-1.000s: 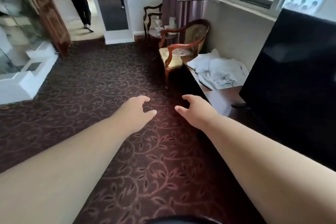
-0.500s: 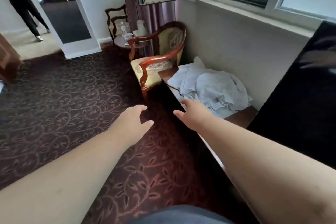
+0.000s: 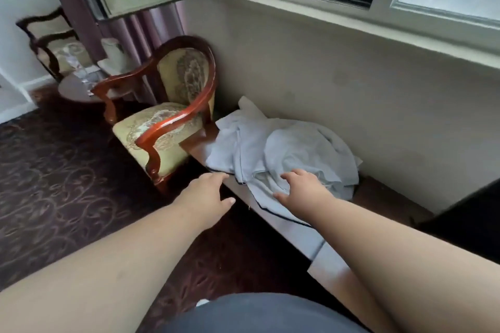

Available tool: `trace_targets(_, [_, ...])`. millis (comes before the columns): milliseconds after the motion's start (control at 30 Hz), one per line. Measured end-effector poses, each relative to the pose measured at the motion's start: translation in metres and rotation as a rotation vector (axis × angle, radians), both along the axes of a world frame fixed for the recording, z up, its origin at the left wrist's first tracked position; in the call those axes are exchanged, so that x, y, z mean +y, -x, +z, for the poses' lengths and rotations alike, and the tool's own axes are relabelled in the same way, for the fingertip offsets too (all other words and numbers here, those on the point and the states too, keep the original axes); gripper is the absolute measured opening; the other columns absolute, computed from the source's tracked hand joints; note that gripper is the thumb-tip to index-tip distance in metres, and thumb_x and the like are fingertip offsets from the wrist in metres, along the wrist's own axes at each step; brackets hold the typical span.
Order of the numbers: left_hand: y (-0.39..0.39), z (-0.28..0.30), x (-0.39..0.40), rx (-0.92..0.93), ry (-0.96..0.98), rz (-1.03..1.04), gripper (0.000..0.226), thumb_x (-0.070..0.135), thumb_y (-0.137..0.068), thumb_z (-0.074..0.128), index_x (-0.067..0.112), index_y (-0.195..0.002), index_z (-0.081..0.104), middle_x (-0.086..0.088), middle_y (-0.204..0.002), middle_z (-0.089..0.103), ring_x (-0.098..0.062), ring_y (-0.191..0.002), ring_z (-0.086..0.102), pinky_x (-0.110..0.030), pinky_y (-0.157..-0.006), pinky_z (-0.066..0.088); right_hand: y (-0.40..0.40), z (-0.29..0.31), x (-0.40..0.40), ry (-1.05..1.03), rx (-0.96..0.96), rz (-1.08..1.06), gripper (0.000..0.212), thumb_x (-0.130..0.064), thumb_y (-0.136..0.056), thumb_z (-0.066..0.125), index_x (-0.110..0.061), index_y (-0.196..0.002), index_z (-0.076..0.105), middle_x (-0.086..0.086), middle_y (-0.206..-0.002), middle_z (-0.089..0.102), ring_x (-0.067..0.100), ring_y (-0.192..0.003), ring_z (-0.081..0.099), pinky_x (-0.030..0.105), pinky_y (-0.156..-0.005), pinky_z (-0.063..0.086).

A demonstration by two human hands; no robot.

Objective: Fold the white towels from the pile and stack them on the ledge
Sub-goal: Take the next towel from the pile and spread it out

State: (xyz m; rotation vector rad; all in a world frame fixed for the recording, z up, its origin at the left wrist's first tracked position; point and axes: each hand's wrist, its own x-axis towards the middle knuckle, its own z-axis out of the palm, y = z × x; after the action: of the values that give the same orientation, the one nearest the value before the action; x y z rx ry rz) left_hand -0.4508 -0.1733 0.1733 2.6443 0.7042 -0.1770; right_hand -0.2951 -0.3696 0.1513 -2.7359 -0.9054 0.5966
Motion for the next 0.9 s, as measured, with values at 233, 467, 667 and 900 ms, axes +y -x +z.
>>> trace_targets(233, [-0.122,-0.026,0.081,0.144,-0.013,-0.267,0.065,0.051,-0.088,0.062,0.033,-0.146,0.039,-0.001,-0.144,0.046,-0.025,-0.132,0.044,-0.037,-0.105,0.040,-0.045,-0.030,0.032,0.053,0.088,-0.307,0.059,-0.052,-0.097,0.048,-0.022,-0.147,0.042,0.005,-0.153,0.032,0.029,-0.140,0.029,0.040,-0.113,0.032])
trace_targets(467, [-0.216,-0.065,0.084,0.280,0.033,-0.395,0.063,0.051,-0.090,0.058,0.037,-0.146,0.034,0.002,-0.148,0.038,-0.023,-0.134,0.040,-0.038,-0.106,0.039,-0.102,-0.083,0.041,0.107,0.190,-0.423,0.049,-0.048,-0.101,0.044,-0.029,-0.146,0.040,0.005,-0.166,0.000,0.028,-0.152,0.004,0.045,-0.116,0.029])
trace_targets(667, [-0.279,-0.104,0.099,0.346,0.132,-0.259,0.061,0.046,-0.092,0.058,0.034,-0.147,0.035,-0.008,-0.141,0.044,-0.025,-0.115,0.054,-0.035,-0.094,0.046,-0.170,-0.123,0.059,0.141,0.234,-0.438,0.047,-0.045,-0.102,0.041,-0.032,-0.148,0.036,0.007,-0.166,-0.007,0.031,-0.152,-0.001,0.047,-0.119,0.023])
trace_targets(900, [-0.353,-0.174,0.116,0.340,0.234,-0.196,0.060,0.042,-0.094,0.058,0.028,-0.147,0.035,-0.012,-0.138,0.047,-0.029,-0.106,0.059,-0.031,-0.084,0.047,-0.220,-0.174,0.092,0.121,0.344,-0.512,0.062,-0.049,-0.098,0.050,-0.032,-0.153,0.027,0.003,-0.166,-0.009,0.029,-0.152,-0.006,0.051,-0.119,0.020])
